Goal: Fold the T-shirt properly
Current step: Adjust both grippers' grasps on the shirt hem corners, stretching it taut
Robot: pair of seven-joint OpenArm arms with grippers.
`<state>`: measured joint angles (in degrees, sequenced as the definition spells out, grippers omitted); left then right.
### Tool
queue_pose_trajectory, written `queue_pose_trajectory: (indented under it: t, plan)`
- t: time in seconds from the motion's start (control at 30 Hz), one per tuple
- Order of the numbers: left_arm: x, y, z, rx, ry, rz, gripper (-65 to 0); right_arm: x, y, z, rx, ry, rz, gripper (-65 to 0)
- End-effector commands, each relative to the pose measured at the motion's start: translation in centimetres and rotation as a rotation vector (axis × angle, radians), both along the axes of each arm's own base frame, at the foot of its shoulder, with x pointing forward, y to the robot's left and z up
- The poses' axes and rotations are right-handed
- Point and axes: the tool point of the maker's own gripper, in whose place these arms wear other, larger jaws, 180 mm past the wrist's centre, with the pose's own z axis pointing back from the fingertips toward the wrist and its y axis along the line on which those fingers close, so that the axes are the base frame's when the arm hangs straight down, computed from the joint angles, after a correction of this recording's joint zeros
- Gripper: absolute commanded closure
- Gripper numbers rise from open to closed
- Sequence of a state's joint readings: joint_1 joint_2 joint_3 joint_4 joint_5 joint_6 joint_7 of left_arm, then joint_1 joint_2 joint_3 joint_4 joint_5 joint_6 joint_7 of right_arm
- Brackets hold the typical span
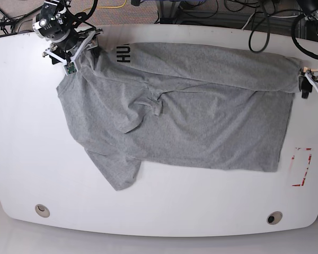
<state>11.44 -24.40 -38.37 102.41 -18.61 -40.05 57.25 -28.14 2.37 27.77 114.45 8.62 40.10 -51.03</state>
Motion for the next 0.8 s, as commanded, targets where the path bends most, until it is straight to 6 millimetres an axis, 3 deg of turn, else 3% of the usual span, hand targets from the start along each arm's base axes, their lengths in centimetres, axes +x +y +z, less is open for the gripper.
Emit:
queue_pose_trajectory:
  t: [0.0,0.13,0.3,0.47,0.63,0.77]
  plan:
    - [1.9,0.0,3.4,-0.042,-0.138,-0.009,-48.5,0.5,-0.9,1.2,0.021,-0.055,-0.04,-43.0]
    - [2.1,0.5,4.3,-0.078,-0.186,0.013,-48.5,0.5,-2.0,1.9,0.04,-0.081,-0.088,-43.0]
    - [2.5,-1.4,2.7,-0.113,-0.146,-0.033,-48.5,0.9,-1.5,2.4,0.094,-0.112,-0.097,-43.0]
    - [0.2,-2.2,0.3,-0.117,-0.053,-0.042,-48.3,1.4,-0.6,3.0,0.163,-0.146,-0.098,-43.0]
    - [-0.7,-3.6,-1.2,-0.181,-0.039,-0.031,-48.3,2.5,0.1,3.9,0.209,-0.189,-0.092,-43.0]
    - [-2.6,-3.9,-2.8,-0.195,0.016,-0.025,-43.6,2.6,0.3,4.1,0.224,-0.199,-0.092,-42.8]
